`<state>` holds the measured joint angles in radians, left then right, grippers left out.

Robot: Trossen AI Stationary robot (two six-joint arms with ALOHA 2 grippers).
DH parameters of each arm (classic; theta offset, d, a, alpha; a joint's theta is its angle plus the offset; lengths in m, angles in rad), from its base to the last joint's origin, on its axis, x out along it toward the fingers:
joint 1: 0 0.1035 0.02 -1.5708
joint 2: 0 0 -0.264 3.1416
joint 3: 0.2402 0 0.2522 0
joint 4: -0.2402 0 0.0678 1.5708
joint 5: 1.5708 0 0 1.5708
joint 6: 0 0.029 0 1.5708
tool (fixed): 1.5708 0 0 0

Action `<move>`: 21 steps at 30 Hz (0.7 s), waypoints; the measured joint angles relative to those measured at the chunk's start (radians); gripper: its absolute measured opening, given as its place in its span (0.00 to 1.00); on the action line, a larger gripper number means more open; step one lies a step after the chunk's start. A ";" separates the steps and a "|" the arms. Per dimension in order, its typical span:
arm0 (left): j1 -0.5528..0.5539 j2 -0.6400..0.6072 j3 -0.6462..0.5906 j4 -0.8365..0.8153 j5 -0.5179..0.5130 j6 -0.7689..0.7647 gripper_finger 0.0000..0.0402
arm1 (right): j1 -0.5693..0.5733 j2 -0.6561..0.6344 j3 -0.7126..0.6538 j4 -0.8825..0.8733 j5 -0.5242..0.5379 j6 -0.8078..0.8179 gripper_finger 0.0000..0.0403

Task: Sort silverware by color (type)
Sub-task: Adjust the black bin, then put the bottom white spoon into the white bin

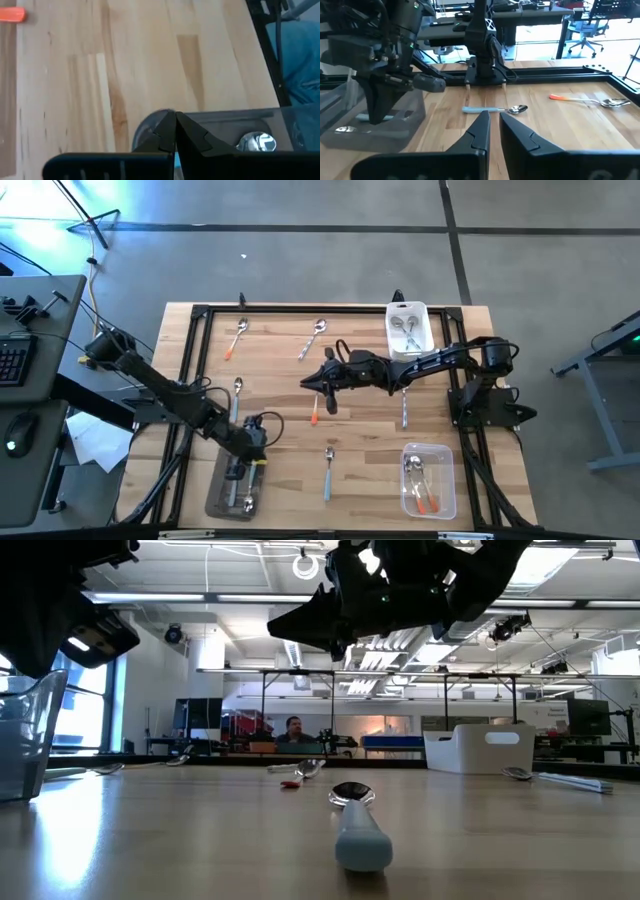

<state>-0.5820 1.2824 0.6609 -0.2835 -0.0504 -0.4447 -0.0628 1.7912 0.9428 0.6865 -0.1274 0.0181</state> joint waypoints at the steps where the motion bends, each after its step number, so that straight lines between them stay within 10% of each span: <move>1: -0.004 -0.002 0.000 -0.002 -0.005 -0.005 0.00 | 0.000 0.000 0.000 -0.001 0.004 0.000 0.06; 10: -0.055 -0.155 0.000 -0.129 -0.101 -0.078 0.00 | 0.023 -0.059 0.000 -0.092 0.063 0.008 0.06; 21: -0.091 -0.348 -0.145 0.020 -0.227 -0.068 0.00 | 0.188 -0.267 0.000 -0.662 0.561 0.238 0.06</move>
<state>-0.6730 0.9344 0.5164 -0.2638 -0.2771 -0.5123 0.1250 1.5238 0.9432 0.0248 0.4333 0.2563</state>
